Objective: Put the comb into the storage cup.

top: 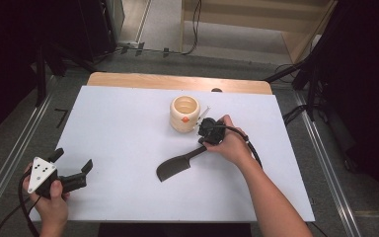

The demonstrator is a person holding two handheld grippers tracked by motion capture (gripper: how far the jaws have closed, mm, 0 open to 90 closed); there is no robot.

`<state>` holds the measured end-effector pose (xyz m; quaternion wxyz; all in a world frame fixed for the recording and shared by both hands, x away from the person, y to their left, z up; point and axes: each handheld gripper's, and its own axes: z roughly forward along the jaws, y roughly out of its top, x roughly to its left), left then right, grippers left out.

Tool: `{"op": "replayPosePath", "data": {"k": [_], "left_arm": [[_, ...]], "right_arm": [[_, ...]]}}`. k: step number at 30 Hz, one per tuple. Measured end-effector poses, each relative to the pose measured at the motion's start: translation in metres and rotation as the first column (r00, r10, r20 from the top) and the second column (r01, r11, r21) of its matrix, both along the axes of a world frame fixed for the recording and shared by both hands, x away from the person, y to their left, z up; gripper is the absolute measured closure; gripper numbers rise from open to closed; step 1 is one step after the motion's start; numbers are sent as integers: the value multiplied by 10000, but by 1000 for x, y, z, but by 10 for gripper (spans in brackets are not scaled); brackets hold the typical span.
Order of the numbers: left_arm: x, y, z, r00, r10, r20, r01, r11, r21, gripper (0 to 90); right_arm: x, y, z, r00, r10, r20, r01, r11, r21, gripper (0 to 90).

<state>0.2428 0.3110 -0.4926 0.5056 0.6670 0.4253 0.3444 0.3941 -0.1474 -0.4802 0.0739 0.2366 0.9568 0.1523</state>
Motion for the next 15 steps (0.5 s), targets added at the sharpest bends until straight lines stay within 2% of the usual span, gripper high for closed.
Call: {"op": "replayPosePath", "data": {"k": [7, 14, 15], "left_arm": [[0, 0, 0, 10000, -3, -10, 3, 10000, 62, 0], [0, -1, 0, 10000, 0, -12, 1, 10000, 71, 0], [0, -1, 0, 10000, 14, -9, -14, 10000, 83, 0]], "right_arm": [[-10, -6, -1, 9992, 327, -223, -325, 9994, 104, 884], [-22, -11, -1, 9988, 358, -334, -352, 9992, 199, 884], [-24, -11, -1, 9977, 525, -434, -518, 9985, 187, 884]]}}
